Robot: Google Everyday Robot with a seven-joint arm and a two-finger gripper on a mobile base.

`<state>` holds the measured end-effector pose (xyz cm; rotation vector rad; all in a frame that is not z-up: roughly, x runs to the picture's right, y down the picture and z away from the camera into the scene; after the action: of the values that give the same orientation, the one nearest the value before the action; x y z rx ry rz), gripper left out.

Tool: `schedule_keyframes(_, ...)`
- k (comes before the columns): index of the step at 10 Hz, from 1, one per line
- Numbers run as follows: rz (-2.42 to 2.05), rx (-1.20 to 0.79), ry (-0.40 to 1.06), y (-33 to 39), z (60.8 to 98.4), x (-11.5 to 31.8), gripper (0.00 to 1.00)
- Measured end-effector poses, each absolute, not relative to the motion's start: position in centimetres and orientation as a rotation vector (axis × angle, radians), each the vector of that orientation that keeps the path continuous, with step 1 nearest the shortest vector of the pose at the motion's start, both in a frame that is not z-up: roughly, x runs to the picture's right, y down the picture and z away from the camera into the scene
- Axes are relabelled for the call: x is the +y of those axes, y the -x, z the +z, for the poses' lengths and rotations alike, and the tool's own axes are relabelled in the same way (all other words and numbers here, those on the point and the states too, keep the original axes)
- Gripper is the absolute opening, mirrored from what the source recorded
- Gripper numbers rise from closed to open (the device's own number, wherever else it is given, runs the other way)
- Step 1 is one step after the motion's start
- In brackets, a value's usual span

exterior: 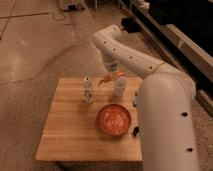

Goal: Place the pepper in the ceramic cup

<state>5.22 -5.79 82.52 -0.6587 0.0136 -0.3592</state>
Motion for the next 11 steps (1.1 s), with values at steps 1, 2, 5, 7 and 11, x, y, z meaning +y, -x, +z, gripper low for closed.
schedule_keyframes(1,-0.356,0.021,0.656,-5.5,82.8,-5.9,0.01)
schedule_keyframes(2,-0.354,0.028,0.654,-5.7,82.9,-5.9,0.01)
schedule_keyframes(5,-0.348,0.045,0.65,-6.1,83.4,-6.0,0.01)
schedule_keyframes(7,-0.342,0.058,0.644,-6.4,83.7,-6.0,0.01)
schedule_keyframes(11,-0.337,0.082,0.633,-6.9,84.3,-6.0,0.01)
